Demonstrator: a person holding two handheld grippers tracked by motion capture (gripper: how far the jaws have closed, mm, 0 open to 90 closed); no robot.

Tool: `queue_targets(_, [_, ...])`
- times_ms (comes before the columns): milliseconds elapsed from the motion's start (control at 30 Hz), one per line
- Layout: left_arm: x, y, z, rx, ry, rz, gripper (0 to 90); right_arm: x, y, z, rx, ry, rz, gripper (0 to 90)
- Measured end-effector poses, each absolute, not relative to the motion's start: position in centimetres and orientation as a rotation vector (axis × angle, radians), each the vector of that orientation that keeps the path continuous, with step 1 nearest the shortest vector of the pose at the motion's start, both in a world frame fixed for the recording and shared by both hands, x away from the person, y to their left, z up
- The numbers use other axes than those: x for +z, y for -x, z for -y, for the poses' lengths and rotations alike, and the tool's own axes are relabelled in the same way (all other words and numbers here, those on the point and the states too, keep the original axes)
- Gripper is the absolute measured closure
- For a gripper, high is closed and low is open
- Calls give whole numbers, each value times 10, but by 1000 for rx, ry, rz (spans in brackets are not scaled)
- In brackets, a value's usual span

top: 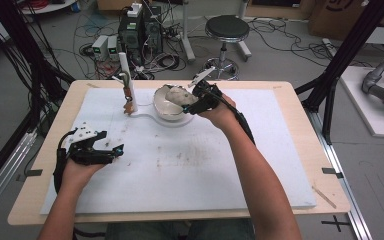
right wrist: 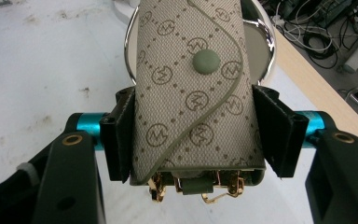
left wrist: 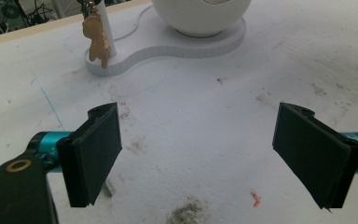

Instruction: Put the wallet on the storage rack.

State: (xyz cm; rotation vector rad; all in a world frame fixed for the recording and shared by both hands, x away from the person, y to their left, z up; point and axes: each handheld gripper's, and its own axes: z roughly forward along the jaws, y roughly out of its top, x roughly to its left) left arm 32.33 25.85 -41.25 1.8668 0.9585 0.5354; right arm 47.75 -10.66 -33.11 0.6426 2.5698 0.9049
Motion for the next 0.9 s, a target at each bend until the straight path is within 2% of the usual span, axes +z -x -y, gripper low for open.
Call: queue_targets(900, [-415, -323, -259, 526, -1854, -963, 155, -355, -504, 50, 709, -707, -2586, 364])
